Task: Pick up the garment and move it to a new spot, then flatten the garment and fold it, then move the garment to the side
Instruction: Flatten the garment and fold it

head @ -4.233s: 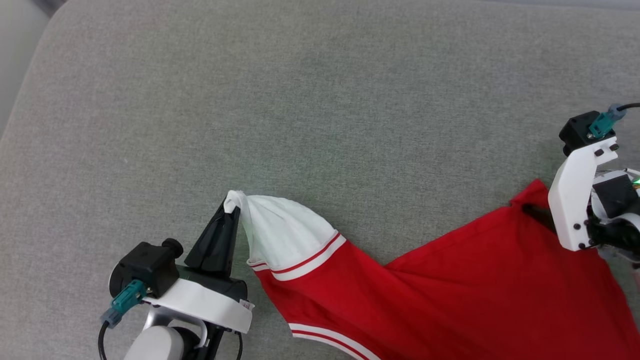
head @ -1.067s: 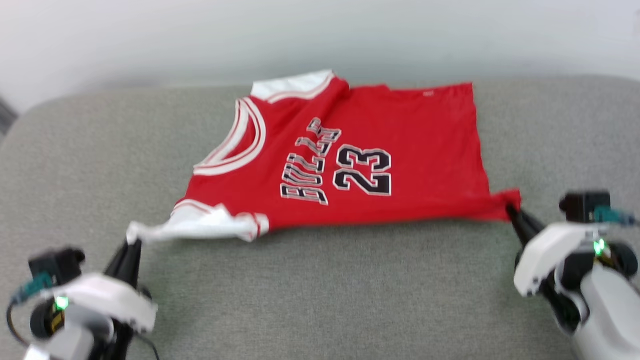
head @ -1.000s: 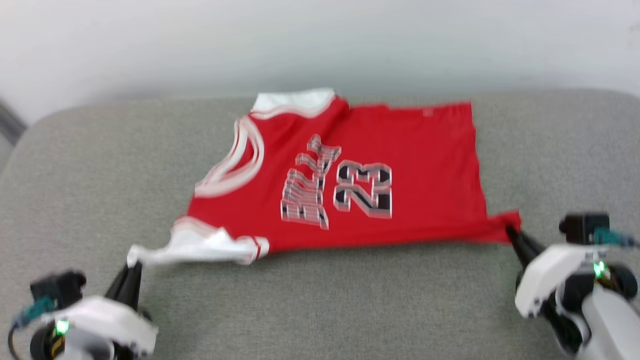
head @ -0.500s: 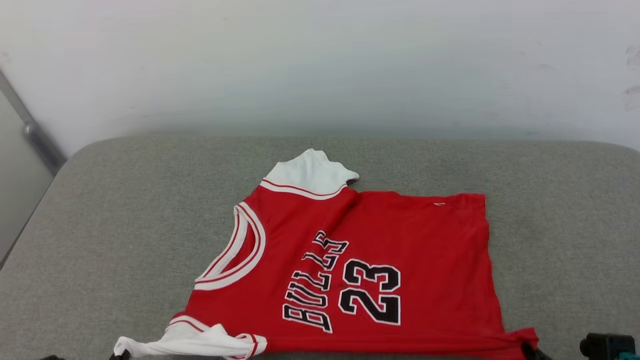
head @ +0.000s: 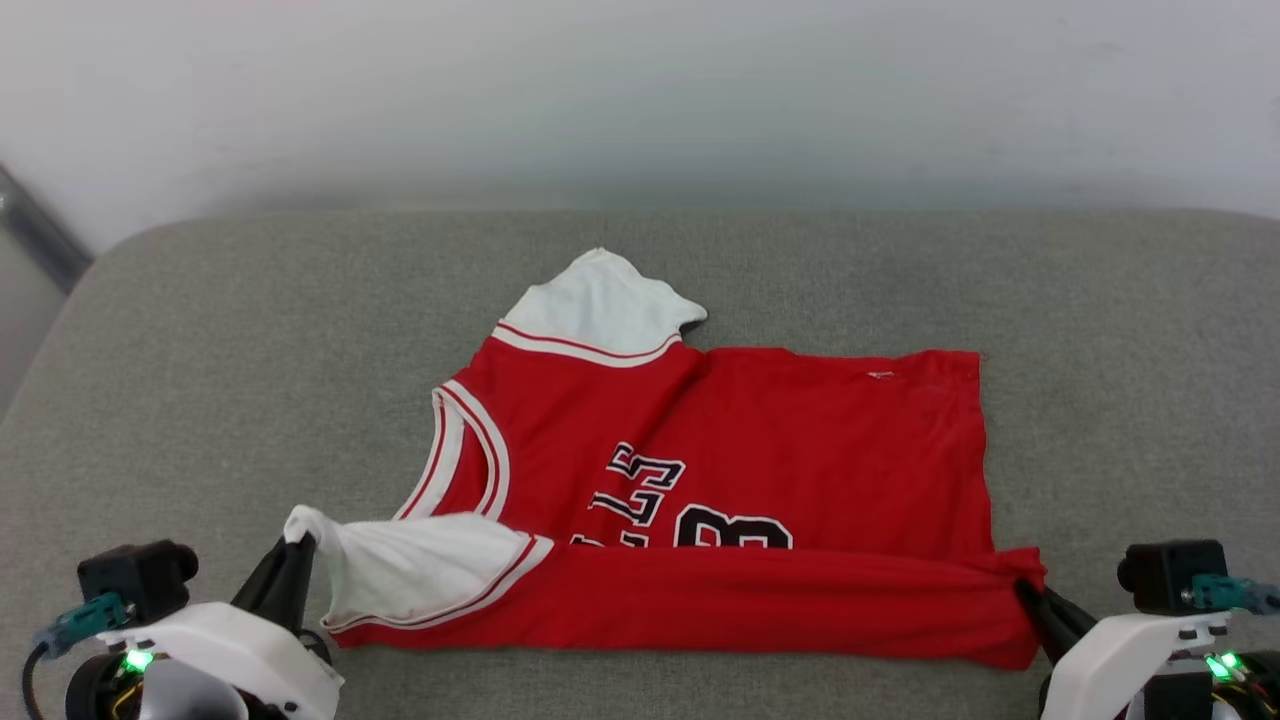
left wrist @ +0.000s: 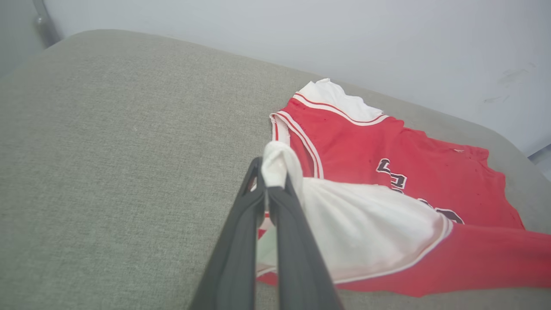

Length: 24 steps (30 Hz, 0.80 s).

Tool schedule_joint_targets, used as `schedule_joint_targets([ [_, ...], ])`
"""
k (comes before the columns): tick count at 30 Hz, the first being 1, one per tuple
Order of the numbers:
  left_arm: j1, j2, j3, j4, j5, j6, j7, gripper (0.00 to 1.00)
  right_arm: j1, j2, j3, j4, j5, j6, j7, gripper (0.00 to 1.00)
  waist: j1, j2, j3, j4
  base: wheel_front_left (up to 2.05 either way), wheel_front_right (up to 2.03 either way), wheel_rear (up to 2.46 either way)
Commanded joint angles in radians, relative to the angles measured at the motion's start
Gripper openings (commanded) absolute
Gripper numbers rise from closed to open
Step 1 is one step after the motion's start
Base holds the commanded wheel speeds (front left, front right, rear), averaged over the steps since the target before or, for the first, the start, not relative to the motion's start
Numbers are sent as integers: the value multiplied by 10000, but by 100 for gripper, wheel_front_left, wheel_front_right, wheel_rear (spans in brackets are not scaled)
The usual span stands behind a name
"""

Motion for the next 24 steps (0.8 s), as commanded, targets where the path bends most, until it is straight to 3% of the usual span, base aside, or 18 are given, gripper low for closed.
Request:
schedule_joint_targets([
  [1,-281,-90,-29,151,70,-77,-6,0,-200,-112,58,112,12,-11,32,0,-1,-1,396,-70,0,0,0],
  [12,-2372,-945,-1024,3220,-15,-1358,591,0,-2040,-607,1334,2349,233,-9,-197,0,-1,-1,1426,-195,0,0,0],
  [14,-2595,-1059,-1124,3680,-125,-1601,720,0,-2183,-665,1538,2768,282,-9,-372,14,-1,-1,1449,-202,0,0,0],
  [15,-2973,-1243,-1177,4482,-158,-1919,549,100,-2359,-669,1736,3134,482,-9,-1539,100,-1,-1,1276,-175,0,0,0],
  [19,-3087,-1062,-1082,4774,-164,-1962,517,100,-2176,-474,1591,2954,380,-9,-3037,100,-1,-1,966,-192,0,0,0],
  [20,-3028,-497,-990,4591,-230,-1891,987,100,-1848,-205,1421,2668,111,-9,-4093,100,-1,-1,477,-284,0,0,0],
  [24,-2713,684,-1070,3588,-530,-1742,2833,100,-1434,73,1261,2091,-130,-9,-4322,100,-1,-1,76,-470,0,0,0],
])
